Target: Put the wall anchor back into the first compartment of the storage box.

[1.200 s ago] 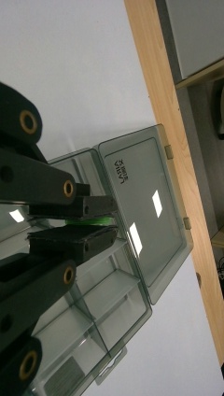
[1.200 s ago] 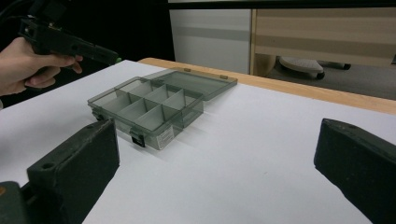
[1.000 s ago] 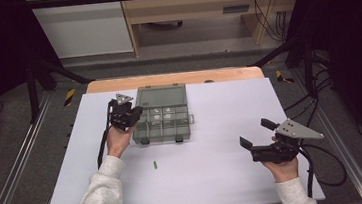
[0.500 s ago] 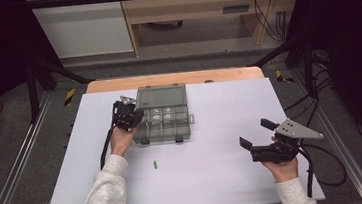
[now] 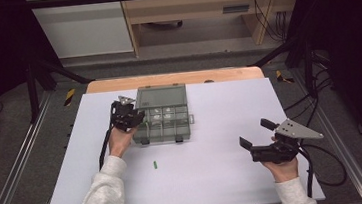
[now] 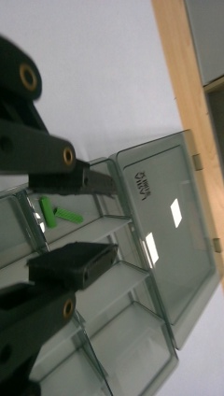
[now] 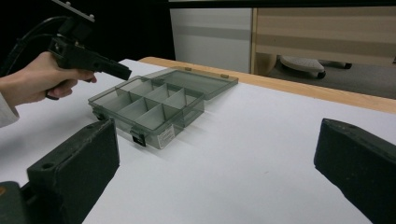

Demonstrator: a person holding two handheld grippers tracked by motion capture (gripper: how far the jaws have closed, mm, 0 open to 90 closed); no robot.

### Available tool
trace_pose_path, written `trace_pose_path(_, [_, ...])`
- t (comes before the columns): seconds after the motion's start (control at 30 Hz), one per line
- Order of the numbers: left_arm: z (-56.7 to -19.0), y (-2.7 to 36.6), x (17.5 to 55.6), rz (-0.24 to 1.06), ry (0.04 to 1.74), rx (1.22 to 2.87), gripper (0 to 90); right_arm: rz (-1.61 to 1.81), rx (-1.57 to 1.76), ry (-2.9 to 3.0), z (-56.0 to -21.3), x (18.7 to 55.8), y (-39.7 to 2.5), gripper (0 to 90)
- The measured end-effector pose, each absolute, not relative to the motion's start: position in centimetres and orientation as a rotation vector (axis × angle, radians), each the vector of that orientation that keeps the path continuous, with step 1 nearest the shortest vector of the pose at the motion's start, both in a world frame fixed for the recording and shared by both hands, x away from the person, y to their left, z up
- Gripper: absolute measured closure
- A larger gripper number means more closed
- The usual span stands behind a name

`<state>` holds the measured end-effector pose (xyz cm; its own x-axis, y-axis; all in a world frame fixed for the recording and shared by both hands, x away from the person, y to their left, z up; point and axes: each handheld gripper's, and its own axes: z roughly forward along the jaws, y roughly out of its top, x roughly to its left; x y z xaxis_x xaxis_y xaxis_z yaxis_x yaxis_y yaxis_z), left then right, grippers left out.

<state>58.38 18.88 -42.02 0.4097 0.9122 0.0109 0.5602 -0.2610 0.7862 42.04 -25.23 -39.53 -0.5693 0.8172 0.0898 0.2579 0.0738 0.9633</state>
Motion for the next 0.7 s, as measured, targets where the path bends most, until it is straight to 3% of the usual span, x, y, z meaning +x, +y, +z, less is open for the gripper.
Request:
trace_pose_path(0.27, [-39.0,19.8,55.3,0.637,1.188,1.840,31.7,1.521,1.064,1.871,-39.4,42.0,-25.3,0.4])
trace_pose_path(0.4, [-38.0,20.2,53.5,0.628,1.171,1.827,21.3,1.524,1.064,1.864,-39.4,42.0,-25.3,0.4])
trace_pose_path(0.7, [-37.4,20.4,49.2,0.616,1.093,1.827,12.7,1.525,1.064,1.863,-39.4,41.9,-25.4,0.4])
